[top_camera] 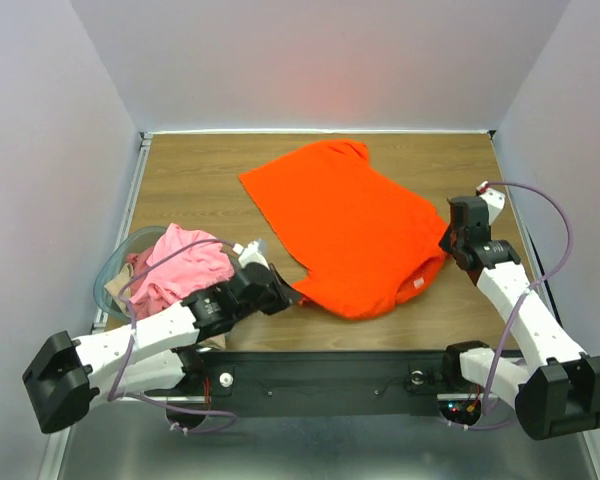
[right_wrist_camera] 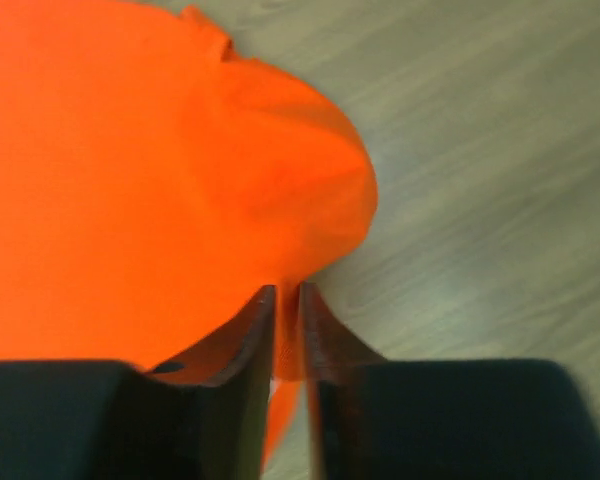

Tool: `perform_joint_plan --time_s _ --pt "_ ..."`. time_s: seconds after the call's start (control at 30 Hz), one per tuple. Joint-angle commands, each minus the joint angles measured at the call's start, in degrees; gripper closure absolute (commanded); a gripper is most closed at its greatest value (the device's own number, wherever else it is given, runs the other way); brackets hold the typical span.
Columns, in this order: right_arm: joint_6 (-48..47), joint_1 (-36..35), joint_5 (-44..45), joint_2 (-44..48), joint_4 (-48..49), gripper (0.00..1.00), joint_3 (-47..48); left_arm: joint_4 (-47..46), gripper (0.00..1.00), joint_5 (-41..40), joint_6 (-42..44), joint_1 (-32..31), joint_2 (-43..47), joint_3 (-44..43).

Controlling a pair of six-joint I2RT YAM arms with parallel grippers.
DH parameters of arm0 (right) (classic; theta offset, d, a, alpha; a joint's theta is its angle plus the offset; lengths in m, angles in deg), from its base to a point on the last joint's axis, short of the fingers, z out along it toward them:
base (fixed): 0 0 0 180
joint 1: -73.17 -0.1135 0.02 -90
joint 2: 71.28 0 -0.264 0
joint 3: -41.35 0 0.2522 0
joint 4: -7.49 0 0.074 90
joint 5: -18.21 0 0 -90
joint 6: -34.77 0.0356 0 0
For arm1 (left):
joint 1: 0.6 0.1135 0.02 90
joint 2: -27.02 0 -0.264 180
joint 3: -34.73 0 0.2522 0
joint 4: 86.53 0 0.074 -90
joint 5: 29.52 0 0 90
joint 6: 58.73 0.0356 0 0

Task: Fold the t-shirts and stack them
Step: Flatten the tshirt out

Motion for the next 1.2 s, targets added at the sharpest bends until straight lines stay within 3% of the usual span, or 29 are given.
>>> perform_joint_plan --time_s 0.0,0.07,0.1,0.13,0.2,0.3,0.37,0.4,0.53,0.6,0.77,0.93,1.07,1.17 --pt "6.2 0.1 8.7 0.5 -3.7 0.66 0.2 -4.0 1.0 -3.1 -11.5 -8.8 -1.7 2.5" --pt "7.9 0.2 10.8 -0.1 -5.5 0.62 0.6 -4.2 0.8 -2.9 -12.2 -13.8 -4.7 1.3" --pt "8.8 0.2 11.5 -1.1 -7.3 0.51 0.9 -4.0 0.37 -3.3 -11.8 -15.3 -6.8 0.2" --pt "9.3 0.2 12.0 -1.5 -8.2 0.45 1.4 -3.4 0.02 -3.7 -11.3 -16.6 -7.9 -0.9" --pt "9.6 0.2 13.0 -2.1 -9.7 0.27 3.8 -0.2 0.02 -4.3 -9.0 -19.0 -9.9 -5.4" --pt "9.2 0.2 11.4 -1.9 -10.8 0.16 6.4 8.5 0.02 -7.6 -4.5 -20.4 -12.2 -13.0" --pt "8.3 0.3 5.8 -0.9 -10.8 0.11 7.2 10.3 0.02 -8.4 -1.6 -20.8 -12.1 -16.6" --pt "7.8 0.2 2.9 -0.6 -10.6 0.01 7.6 10.6 0.02 -9.7 -1.2 -20.7 -11.7 -17.4" --pt "2.7 -0.1 -19.5 -0.1 -5.0 0.0 3.7 15.8 0.02 -19.5 3.4 -19.8 -12.3 -25.9" --pt "3.7 -1.3 -22.2 -2.2 -3.3 0.0 1.7 16.8 0.02 -22.4 6.9 -17.9 -13.6 -28.6" --pt "7.7 -7.6 -19.9 -10.9 0.7 0.0 -3.1 13.6 0.01 -17.8 12.0 -4.8 -18.3 -31.1" --pt "10.7 -7.1 -11.8 -23.5 2.0 0.0 0.8 9.3 0.02 -12.6 15.5 1.1 -19.5 -28.7" --pt "10.3 -2.5 -9.3 -31.4 2.4 0.0 4.2 9.3 0.02 -11.0 15.9 3.8 -18.8 -26.4" --pt "6.9 5.1 -9.7 -38.3 2.6 0.0 9.3 11.9 0.02 -10.3 15.7 5.8 -19.4 -26.6"
